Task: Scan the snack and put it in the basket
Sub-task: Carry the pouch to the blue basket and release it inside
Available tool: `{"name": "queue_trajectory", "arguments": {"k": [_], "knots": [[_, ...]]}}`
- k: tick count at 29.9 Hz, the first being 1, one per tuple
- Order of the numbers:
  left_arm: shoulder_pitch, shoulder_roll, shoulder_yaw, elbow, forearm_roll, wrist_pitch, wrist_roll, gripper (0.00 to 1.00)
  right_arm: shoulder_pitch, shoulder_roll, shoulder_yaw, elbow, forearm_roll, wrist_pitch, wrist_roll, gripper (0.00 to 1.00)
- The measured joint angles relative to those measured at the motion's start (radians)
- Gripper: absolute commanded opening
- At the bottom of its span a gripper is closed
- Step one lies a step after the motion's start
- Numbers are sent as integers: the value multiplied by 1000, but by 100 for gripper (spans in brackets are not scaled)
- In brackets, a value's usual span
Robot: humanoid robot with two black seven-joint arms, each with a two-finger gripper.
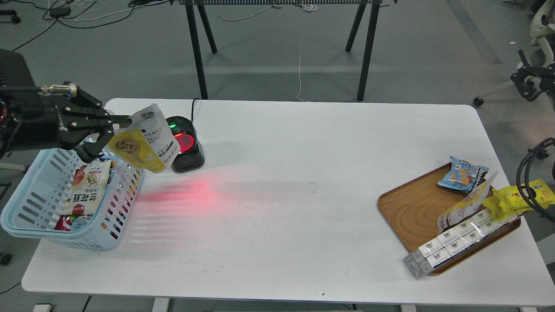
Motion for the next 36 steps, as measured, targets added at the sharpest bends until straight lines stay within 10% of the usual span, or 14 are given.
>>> {"name": "queue_trajectory", "arguments": {"k": [28,36], "knots": [[9,184,274,174,0,233,0,2,-1,40,7,-27,0,0,0,99],[9,189,321,173,0,247,0,34,-1,38,5,-28,0,0,0,99]]}}
